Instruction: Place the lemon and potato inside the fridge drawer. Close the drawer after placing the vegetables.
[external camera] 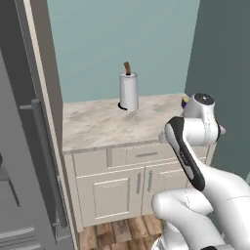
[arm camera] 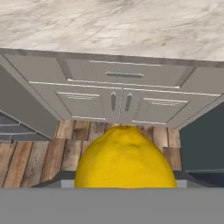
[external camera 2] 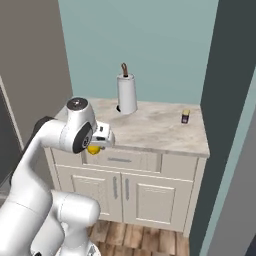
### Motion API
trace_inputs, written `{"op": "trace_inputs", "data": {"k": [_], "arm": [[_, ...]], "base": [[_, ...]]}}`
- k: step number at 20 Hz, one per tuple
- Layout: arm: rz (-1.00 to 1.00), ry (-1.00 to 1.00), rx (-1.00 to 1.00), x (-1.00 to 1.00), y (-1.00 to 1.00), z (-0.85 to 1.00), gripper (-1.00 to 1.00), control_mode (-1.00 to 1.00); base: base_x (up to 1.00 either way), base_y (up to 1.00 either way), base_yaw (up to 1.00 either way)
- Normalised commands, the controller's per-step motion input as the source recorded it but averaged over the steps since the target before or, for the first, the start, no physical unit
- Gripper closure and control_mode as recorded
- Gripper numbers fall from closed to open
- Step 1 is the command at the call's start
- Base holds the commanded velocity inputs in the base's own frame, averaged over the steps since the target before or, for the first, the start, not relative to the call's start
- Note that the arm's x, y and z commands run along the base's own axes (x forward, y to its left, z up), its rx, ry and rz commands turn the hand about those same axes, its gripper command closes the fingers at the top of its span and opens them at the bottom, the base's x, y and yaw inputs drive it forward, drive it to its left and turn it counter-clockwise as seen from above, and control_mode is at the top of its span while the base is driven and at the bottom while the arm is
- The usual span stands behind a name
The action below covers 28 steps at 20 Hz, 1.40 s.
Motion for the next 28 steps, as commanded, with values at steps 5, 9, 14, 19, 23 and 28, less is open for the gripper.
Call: {"op": "trace_inputs", "data": {"k": [5, 9, 14, 19, 23, 28], "arm": [[0.0, 0.0, 0.0, 0.0, 0.0, 0.0, 1.0, 1.0], [0.0, 0.0, 0.0, 0.0, 0.0, 0.0, 1.0, 1.0], [0.0, 0.0, 0.0, 0.0, 0.0, 0.0, 1.0, 1.0], [0.0, 0.0, 0.0, 0.0, 0.0, 0.0, 1.0, 1.0], [0.0, 0.0, 0.0, 0.0, 0.0, 0.0, 1.0, 1.0], [0.0, 0.0, 0.0, 0.0, 0.0, 0.0, 1.0, 1.0]], "base": [[-1.0, -0.19, 0.01], [-1.0, 0.23, 0.16], [-0.96, 0.81, 0.24], [-0.76, 0.94, 0.28], [-0.52, 0.92, 0.32], [-0.01, 0.95, 0.26]]}}
